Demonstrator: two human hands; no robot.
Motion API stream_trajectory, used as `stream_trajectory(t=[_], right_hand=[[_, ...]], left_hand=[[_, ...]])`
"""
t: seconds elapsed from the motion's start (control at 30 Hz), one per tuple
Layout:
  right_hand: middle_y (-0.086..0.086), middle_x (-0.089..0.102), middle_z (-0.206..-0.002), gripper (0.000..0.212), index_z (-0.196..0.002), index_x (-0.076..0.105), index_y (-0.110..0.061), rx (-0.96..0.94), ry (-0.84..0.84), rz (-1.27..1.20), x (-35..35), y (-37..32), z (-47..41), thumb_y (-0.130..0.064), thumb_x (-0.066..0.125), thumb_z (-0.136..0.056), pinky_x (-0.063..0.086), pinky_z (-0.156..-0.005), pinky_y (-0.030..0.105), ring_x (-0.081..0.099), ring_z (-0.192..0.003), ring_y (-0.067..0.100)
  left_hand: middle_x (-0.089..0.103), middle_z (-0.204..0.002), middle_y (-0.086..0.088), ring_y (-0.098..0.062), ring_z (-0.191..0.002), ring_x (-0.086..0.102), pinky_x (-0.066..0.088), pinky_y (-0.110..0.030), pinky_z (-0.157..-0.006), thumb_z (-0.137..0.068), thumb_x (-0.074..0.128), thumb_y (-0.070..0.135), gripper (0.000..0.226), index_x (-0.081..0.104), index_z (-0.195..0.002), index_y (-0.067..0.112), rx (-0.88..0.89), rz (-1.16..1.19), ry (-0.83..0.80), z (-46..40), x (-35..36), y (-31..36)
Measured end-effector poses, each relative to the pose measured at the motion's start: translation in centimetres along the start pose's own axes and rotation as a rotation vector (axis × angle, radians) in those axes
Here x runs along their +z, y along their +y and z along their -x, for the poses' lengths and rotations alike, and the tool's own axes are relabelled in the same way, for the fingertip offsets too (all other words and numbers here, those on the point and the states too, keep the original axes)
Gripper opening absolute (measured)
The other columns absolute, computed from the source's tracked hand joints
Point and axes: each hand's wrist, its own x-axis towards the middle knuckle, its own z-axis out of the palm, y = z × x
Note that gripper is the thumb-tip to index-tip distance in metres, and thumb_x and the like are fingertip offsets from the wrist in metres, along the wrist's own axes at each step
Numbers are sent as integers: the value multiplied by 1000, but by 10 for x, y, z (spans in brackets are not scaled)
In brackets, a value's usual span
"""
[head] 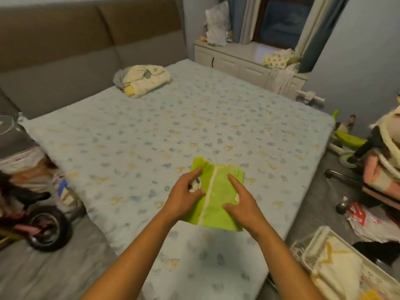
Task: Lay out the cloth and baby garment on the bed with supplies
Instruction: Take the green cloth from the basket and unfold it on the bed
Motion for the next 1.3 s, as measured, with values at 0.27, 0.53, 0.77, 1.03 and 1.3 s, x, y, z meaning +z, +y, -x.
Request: stream_trajectory(t=[0.27, 0.53, 0.77, 1.03, 1.3], right_hand=[[-6, 30, -156, 86, -149, 26, -43, 16, 16, -27, 166, -89, -51, -9, 69, -83, 39, -98, 28, 37, -137, 18], [0, 28, -156, 92, -151, 22, -39, 49, 68, -22, 233, -112, -140, -12, 73, -79, 36, -99, 28, 35, -138, 21], [0, 29, -154, 98, -153, 18, -38, 108, 106, -56, 287, -107, -231, -17, 77, -77, 36, -97, 26, 37, -136, 22], [1, 29, -155, 98, -154, 15, -35, 237, 211, -35, 351, -101, -322, -17, 76, -79, 35, -95, 24, 36, -137, 21], [6, 24, -159, 94, -155, 13, -29, 487, 350, -22, 425, -60, -406, -10, 71, -83, 31, -111, 35, 27, -144, 24]], left_hand=[[49, -132, 9, -11, -111, 52, 42, -25, -94, -84, 73, 20, 69, 43, -144, 35, 23, -61, 0, -26, -184, -76], [53, -126, 7, -13, -106, 55, 43, -16, -86, -83, 75, 19, 69, 44, -144, 33, 69, -159, -47, -105, -255, -117], [48, -136, 5, -15, -119, 49, 40, -24, -96, -85, 72, 16, 71, 40, -146, 34, 46, -298, -198, -207, -301, -164], [48, -130, 8, -10, -114, 49, 37, -10, -88, -86, 70, 9, 68, 44, -141, 38, 67, -295, -335, -316, -331, -235], [48, -126, 7, -6, -110, 48, 32, 6, -80, -84, 71, 6, 69, 44, -144, 25, 107, -239, -508, -409, -332, -333]])
